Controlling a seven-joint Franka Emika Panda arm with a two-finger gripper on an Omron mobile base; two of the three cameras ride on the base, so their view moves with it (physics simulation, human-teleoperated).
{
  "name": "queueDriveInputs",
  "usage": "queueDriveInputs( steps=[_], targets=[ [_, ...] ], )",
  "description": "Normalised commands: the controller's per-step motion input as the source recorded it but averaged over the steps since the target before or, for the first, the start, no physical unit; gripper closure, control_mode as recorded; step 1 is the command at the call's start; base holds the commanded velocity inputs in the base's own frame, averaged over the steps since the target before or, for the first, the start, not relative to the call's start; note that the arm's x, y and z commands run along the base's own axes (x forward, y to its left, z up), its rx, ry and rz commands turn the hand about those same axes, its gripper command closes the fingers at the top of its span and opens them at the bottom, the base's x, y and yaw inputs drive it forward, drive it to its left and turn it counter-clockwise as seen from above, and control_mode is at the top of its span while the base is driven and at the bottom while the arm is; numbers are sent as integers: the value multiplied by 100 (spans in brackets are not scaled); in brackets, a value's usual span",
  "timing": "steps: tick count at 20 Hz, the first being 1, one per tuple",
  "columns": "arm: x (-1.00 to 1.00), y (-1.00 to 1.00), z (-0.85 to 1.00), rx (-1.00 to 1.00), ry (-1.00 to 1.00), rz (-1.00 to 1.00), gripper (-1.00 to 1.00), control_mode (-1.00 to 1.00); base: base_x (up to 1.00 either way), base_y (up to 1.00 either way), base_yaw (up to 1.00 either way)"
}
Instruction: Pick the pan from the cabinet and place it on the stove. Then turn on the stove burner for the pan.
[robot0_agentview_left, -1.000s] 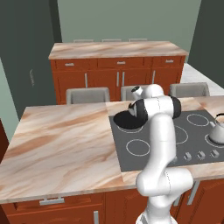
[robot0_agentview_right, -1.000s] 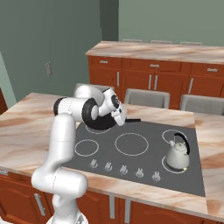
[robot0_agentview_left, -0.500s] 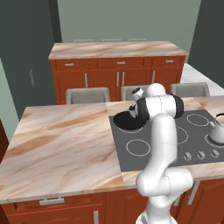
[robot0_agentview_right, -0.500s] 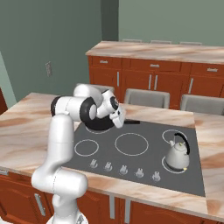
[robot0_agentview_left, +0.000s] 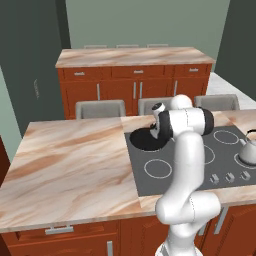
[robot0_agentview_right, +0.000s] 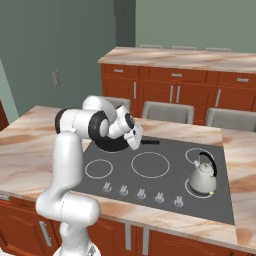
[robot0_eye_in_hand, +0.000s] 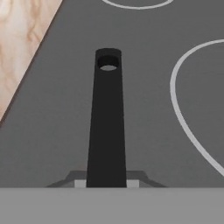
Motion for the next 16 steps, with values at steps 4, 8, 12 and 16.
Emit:
queueDriveInputs(
  steps=[4, 8, 12, 16],
  targets=[
    [-7, 7, -1, 0, 0, 0, -100, -100, 0, 0, 0],
    [-10, 0, 0, 0, 0, 0, -100, -100, 0, 0, 0],
    [-15, 0, 8, 0, -2, 0, -100, -100, 0, 0, 0],
    [-23, 0, 31, 0, -5, -1, -100, -100, 0, 0, 0]
  ],
)
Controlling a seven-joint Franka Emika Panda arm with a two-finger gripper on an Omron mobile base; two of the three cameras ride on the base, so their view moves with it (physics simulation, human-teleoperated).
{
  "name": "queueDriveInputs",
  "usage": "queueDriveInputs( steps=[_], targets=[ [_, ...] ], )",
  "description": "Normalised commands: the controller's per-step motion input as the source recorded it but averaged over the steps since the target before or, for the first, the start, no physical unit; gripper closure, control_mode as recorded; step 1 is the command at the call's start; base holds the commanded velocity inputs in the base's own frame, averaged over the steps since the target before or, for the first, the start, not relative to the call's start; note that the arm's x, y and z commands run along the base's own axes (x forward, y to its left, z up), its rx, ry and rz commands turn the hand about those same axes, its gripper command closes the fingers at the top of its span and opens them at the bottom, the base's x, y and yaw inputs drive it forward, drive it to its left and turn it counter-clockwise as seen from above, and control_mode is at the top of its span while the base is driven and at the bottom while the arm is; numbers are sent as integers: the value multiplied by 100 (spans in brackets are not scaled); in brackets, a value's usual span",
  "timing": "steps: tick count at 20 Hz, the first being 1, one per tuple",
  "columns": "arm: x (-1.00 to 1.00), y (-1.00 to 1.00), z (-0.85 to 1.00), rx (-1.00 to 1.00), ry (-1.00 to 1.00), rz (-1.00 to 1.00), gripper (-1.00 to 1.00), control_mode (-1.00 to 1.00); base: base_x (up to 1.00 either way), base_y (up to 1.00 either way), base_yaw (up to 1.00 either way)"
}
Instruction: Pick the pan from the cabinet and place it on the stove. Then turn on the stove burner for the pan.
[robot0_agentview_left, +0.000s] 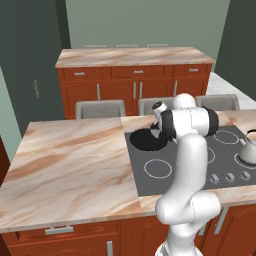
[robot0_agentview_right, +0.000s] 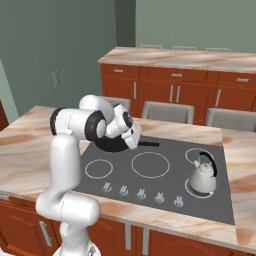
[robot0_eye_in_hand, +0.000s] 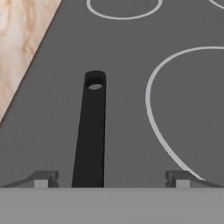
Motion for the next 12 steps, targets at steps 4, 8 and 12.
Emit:
queueDriveInputs(
  steps=[4, 8, 12],
  targets=[
    [-29, 0, 52, 0, -8, -2, -100, -100, 0, 0, 0],
    [-40, 0, 59, 3, -10, -4, -100, -100, 0, 0, 0],
    [-49, 0, 61, 4, -12, -5, -100, -100, 0, 0, 0]
  ],
)
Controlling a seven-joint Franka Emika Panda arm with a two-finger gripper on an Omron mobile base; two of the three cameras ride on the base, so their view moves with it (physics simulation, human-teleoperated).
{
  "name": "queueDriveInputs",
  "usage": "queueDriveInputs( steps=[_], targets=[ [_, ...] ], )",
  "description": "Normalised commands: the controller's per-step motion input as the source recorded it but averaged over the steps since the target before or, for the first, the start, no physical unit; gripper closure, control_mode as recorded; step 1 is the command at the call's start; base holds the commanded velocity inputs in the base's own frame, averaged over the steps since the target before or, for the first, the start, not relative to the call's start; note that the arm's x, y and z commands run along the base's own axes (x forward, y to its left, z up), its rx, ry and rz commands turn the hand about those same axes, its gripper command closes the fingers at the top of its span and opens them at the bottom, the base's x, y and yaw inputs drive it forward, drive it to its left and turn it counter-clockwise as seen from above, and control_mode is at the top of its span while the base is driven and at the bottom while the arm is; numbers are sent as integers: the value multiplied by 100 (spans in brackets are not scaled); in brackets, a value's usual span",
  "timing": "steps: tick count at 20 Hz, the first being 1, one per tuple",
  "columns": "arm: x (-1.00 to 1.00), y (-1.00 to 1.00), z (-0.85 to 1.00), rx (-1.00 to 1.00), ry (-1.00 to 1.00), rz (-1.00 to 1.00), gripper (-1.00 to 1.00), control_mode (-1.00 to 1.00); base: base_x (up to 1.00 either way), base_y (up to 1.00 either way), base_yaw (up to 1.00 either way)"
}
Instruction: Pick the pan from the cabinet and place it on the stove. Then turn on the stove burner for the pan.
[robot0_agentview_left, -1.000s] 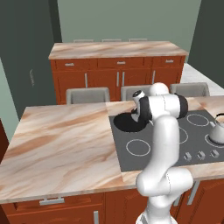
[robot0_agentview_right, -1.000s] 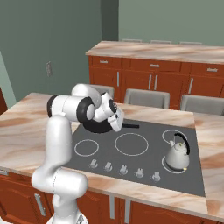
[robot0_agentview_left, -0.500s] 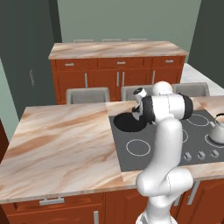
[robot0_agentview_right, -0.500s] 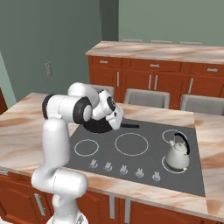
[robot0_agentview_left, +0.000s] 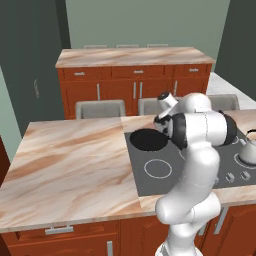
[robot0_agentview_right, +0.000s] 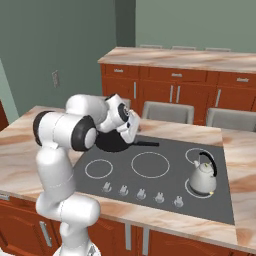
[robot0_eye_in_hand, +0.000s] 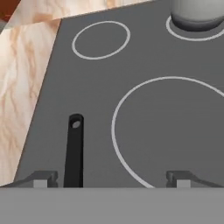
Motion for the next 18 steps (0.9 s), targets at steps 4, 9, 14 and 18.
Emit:
queueDriveInputs(
  steps=[4, 9, 14, 18],
  targets=[
    [-52, 0, 59, 4, -14, -6, -100, -100, 0, 0, 0],
    [-56, 3, 63, 7, -15, -15, -100, -100, 0, 0, 0],
    [-65, 15, 54, 14, -15, -28, -100, -100, 0, 0, 0],
    [-67, 13, 49, 20, -9, -36, -100, -100, 0, 0, 0]
  ],
)
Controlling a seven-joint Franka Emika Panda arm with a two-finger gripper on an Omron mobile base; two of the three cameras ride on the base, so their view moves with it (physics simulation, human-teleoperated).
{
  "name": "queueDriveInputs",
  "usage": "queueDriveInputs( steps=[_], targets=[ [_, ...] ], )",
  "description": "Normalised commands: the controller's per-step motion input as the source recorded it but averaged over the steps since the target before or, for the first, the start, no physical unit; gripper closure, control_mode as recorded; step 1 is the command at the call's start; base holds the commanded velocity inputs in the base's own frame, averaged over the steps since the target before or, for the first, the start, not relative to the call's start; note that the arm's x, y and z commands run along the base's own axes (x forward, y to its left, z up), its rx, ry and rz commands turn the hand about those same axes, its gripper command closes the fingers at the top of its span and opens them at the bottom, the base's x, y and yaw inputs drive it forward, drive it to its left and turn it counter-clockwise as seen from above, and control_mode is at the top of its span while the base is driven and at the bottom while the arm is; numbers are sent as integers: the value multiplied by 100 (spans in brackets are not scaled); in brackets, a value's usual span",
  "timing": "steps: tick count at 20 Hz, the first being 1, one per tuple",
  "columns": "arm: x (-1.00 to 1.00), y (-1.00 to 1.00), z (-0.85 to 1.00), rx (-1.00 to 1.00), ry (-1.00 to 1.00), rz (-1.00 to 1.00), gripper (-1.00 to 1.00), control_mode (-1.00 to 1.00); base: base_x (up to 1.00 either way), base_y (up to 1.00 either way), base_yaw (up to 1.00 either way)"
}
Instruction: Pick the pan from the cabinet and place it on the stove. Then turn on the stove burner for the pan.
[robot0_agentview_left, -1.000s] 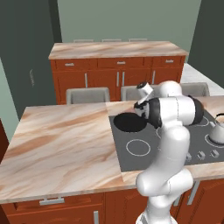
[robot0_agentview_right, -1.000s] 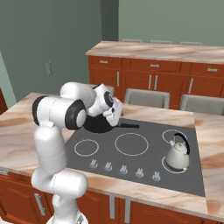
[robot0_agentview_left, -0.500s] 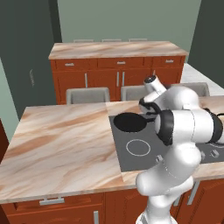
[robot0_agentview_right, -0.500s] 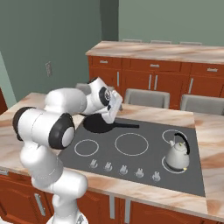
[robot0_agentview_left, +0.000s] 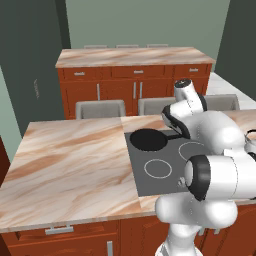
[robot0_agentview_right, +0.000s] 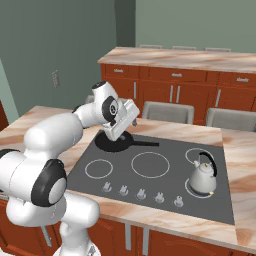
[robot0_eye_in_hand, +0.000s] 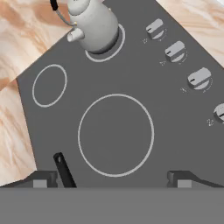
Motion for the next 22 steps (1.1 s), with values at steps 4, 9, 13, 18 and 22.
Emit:
queueDriveInputs(
  steps=[4, 9, 13, 18, 22],
  targets=[
    [-78, 3, 50, 22, -8, -41, -100, -100, 0, 0, 0],
    [-80, 0, 46, 21, -5, -46, -100, -100, 0, 0, 0],
    [-65, 11, 18, 19, -1, -48, -100, -100, 0, 0, 0],
    [-43, 22, 0, 16, -3, -50, -100, -100, 0, 0, 0],
    [-25, 20, 0, 7, -1, -33, -100, -100, 0, 0, 0]
  ],
)
